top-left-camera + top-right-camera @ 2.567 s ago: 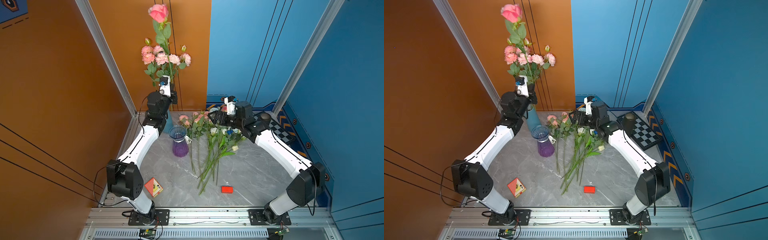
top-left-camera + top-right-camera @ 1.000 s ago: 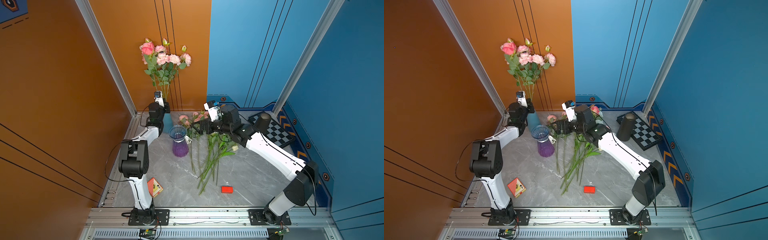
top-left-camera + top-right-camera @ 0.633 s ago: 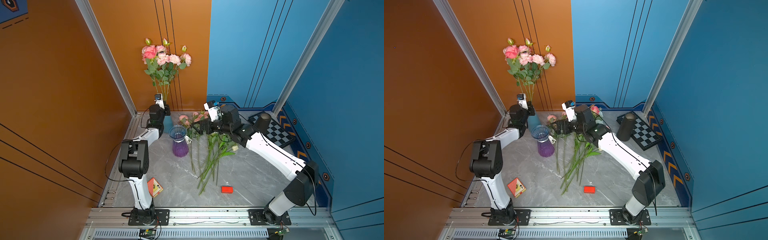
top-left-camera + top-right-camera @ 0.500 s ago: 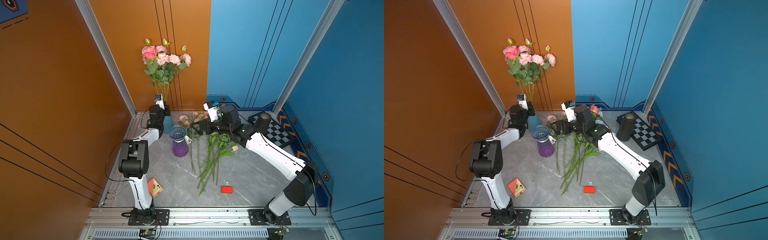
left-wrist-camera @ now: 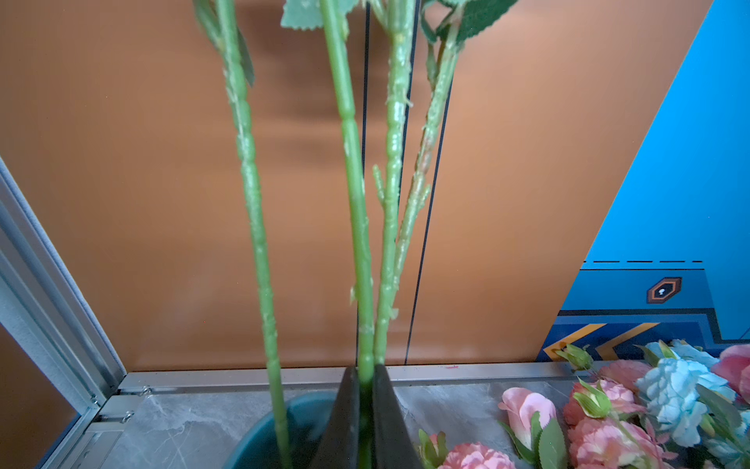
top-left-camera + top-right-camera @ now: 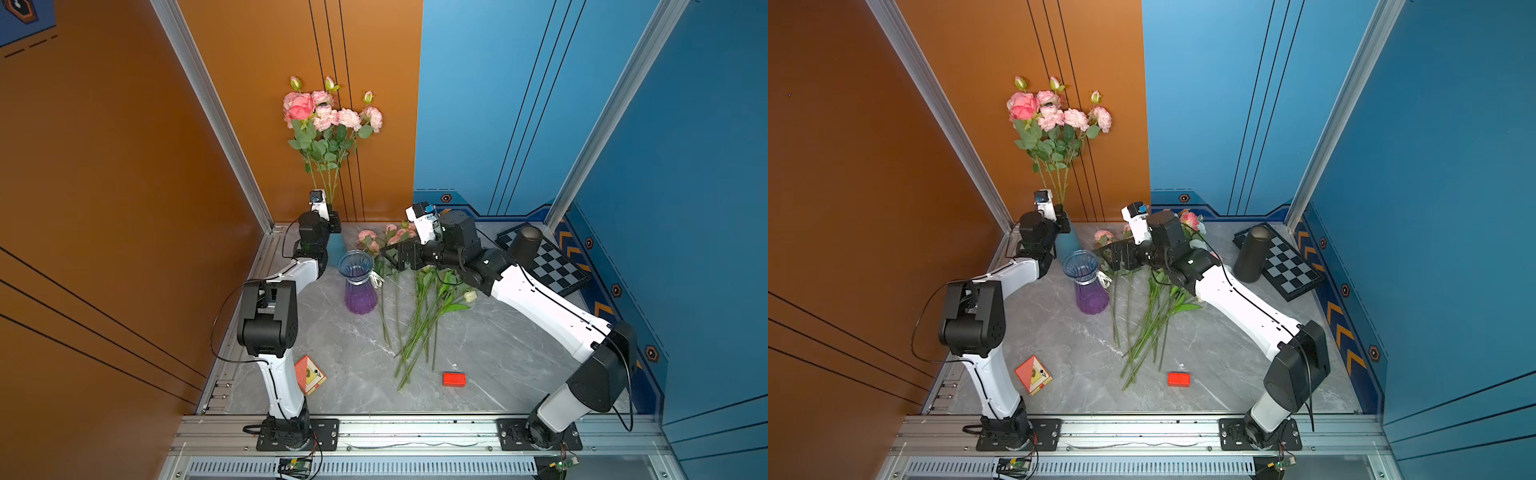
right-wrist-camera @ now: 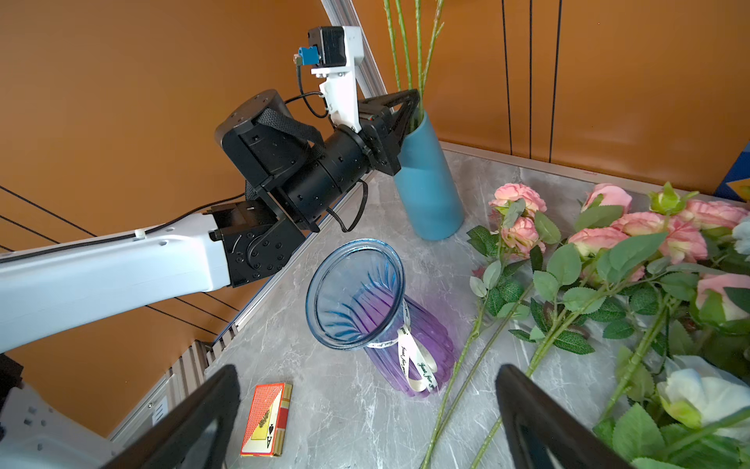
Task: Place the pink flowers into the vase
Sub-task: Place the flower in the vase.
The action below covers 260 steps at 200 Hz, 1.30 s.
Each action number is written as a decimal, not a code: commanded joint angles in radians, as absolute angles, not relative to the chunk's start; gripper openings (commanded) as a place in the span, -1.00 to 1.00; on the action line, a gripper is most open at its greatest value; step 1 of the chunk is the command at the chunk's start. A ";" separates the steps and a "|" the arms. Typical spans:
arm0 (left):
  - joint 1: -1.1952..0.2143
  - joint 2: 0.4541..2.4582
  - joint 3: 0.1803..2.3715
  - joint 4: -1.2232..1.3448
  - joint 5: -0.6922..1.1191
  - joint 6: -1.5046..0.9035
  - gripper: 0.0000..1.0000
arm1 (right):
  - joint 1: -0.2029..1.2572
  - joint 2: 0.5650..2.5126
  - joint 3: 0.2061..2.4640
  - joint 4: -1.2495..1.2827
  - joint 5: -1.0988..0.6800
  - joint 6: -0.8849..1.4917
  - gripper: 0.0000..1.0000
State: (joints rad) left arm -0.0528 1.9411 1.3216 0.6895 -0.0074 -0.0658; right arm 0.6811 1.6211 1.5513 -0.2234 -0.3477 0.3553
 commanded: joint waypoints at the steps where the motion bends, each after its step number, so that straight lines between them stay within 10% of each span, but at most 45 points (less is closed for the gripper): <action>1: -0.053 1.904 1.291 0.678 -0.005 -0.075 -0.79 | 0.687 1.596 1.558 -0.201 -0.345 0.351 1.00; 98: -0.052 1.775 1.255 0.676 0.082 -0.078 0.02 | 0.687 1.543 1.482 -0.161 -0.332 0.355 1.00; 137: -0.038 1.652 1.235 0.642 0.168 -0.161 1.00 | 0.677 1.529 1.463 -0.159 -0.307 0.355 1.00; 260: -0.121 1.393 1.278 0.309 0.652 -0.372 0.97 | 0.509 1.631 1.473 -0.345 -0.206 0.492 1.00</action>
